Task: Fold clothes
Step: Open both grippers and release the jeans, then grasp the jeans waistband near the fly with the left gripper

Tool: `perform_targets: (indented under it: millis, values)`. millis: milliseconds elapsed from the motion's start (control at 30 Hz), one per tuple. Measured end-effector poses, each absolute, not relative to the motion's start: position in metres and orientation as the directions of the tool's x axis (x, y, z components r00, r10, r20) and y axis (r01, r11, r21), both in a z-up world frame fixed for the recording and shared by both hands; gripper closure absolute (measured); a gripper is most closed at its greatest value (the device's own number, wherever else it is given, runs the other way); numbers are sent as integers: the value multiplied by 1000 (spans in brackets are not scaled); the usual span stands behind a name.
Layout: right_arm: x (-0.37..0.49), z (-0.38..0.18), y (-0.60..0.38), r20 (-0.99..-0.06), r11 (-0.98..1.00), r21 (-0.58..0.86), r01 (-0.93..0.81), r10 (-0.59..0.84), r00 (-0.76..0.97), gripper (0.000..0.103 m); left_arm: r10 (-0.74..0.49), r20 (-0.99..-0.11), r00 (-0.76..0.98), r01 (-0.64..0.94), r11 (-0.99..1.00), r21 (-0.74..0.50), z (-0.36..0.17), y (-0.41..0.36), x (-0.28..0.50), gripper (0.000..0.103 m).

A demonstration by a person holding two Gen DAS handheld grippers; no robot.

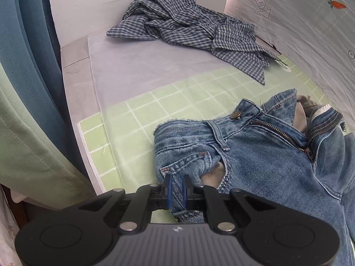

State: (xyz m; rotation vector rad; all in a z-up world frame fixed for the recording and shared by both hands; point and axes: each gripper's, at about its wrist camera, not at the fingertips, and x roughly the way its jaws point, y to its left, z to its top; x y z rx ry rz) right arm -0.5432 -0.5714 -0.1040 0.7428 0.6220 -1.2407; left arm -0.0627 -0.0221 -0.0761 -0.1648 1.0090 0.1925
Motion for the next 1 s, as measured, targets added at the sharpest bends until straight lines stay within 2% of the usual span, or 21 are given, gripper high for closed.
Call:
perform_targets:
  millis: [167, 233, 267, 300, 333, 400, 433, 467, 500, 567, 667, 700, 1000]
  values:
    - [-542, -13, -557, -583, 240, 86, 967, -775, 244, 93, 74, -849, 523, -204, 978, -40, -74, -25, -62, 93]
    - [-539, -7, -562, -585, 227, 17, 974, -788, 194, 91, 70, -848, 525, -191, 981, -37, -73, -26, -61, 93]
    - [-538, -6, -565, -586, 219, -18, 976, -793, 167, 76, 68, -848, 526, -185, 982, -36, -73, -27, -61, 93]
    - [-534, -17, -570, -619, 195, -103, 975, -780, 90, 49, 66, -847, 527, -178, 983, -34, -73, -27, -61, 91]
    - [-529, -31, -576, -648, 172, -193, 966, -762, 6, 40, 64, -847, 528, -172, 985, -33, -72, -28, -61, 90]
    - [-525, -39, -572, -653, 180, -211, 961, -758, -1, 34, 58, -846, 529, -155, 987, -29, -69, -32, -60, 74]
    - [-524, -43, -569, -654, 185, -216, 959, -756, -2, 30, 55, -845, 531, -146, 989, -28, -68, -35, -60, 69]
    - [-522, -46, -566, -656, 190, -221, 957, -755, -2, 17, 51, -842, 537, -135, 991, -26, -66, -37, -59, 57]
    - [-520, -50, -563, -658, 195, -226, 954, -753, -2, 7, 51, -840, 540, -126, 992, -21, -64, -41, -58, 43]
    - [-517, -58, -558, -661, 205, -236, 950, -751, -3, 7, 49, -834, 549, -99, 995, -6, -61, -50, -53, 27]
    - [-488, -61, -558, -664, 231, -240, 943, -748, 14, 5, 39, -826, 563, -51, 999, 12, -56, -65, -44, 21]
    - [-477, -62, -558, -662, 242, -244, 939, -749, 21, 2, 34, -823, 566, -36, 999, 17, -55, -70, -40, 15]
    - [-379, -75, -551, -711, 359, -136, 923, -684, 162, 0, -74, -810, 582, 110, 994, -11, -45, -134, 6, 5]
